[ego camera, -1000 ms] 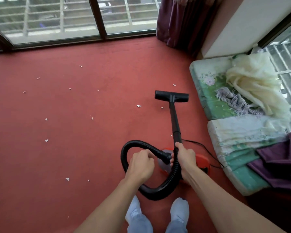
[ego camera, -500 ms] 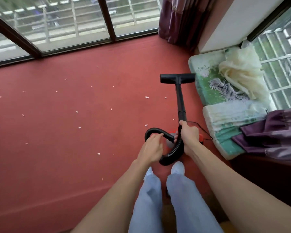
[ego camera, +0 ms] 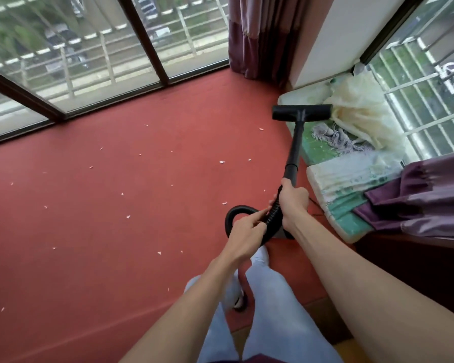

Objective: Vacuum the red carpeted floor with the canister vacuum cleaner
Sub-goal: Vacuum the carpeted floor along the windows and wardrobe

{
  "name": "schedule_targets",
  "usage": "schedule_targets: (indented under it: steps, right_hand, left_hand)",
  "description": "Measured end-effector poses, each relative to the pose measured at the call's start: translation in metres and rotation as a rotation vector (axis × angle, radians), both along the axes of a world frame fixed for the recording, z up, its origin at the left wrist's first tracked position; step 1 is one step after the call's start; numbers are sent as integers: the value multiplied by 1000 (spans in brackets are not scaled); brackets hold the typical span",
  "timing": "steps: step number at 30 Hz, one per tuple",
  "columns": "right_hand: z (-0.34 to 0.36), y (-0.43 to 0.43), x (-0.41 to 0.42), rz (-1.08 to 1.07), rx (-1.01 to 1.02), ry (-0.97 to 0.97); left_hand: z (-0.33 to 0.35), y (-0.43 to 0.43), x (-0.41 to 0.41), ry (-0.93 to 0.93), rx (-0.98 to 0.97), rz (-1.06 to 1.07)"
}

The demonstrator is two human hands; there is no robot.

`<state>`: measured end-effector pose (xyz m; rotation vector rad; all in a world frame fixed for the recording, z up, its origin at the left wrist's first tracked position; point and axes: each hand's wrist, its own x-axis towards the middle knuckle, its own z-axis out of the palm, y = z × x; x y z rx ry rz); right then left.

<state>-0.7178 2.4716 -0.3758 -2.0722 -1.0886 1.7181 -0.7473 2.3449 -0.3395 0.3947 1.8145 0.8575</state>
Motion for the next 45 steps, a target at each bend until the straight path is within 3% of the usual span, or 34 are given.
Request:
schedule_targets:
  steps: [10,22,45]
  right_hand:
    - [-52,-35,-47,-97,-119,-14]
    - [-145,-92,-91,-227,-161,-122]
    - [-251,-108,-56,-373,-375,24]
  left_hand:
    - [-43,-29,-61,-99,-42,28]
    - [-108,-74,-134,-188,-79,-138]
    - [-193,-74,-104,-144,-208,-94]
